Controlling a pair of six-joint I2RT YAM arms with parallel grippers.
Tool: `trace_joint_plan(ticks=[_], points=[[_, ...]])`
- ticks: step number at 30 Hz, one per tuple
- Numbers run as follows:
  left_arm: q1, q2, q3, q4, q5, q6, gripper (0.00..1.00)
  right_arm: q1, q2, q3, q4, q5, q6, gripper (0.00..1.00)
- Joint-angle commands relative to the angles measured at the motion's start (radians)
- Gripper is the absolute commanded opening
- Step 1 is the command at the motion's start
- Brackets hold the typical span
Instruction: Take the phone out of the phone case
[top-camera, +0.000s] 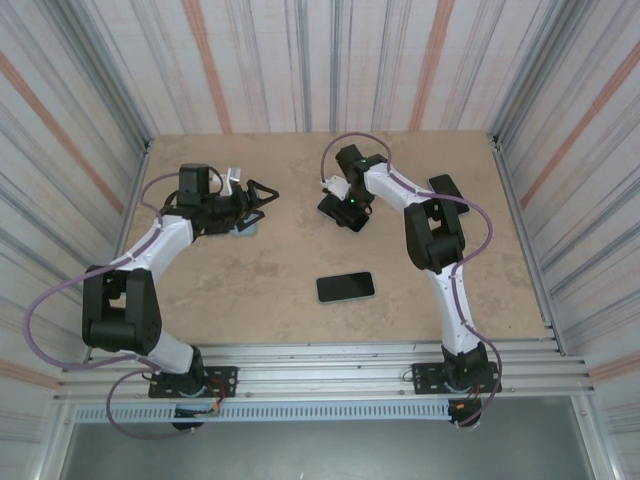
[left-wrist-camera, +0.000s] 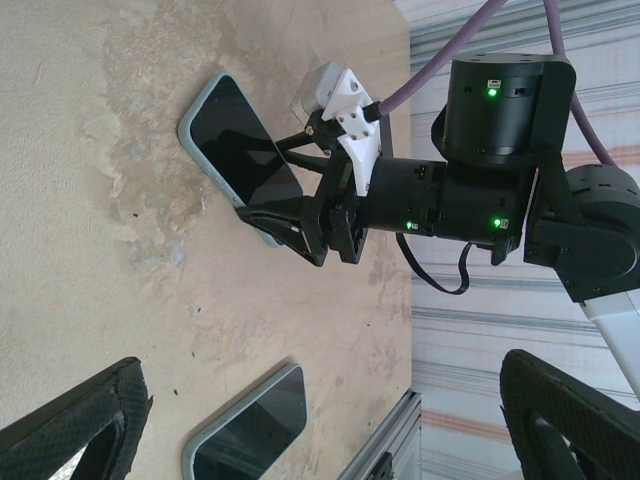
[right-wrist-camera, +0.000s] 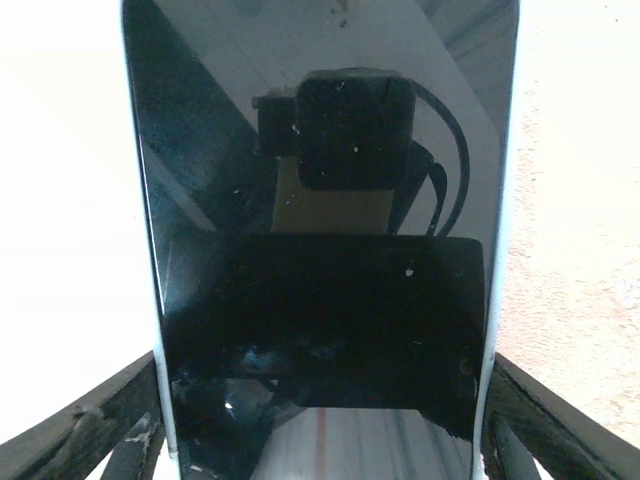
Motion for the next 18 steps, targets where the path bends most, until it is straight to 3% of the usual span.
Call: trace_joint_plan(ticks=[1,7,18], points=[[-0.008,0.006,0.026,-0.012,0.021,0.017,0.94,0.002,0.063,-0.007,-0.006,0.009,0.021,0.64],[-0.012,0.006,0.029,-0.006,0.018,0.015,0.94,-0.017,-0.010,-0.025,0.013,-0.033,0.051,0.55],[-0.079,0.029,0.063,0.005,-0.059,0.016,0.93,-0.071,-0.204,-0.183,0.149,-0.170,0.137,0.48]])
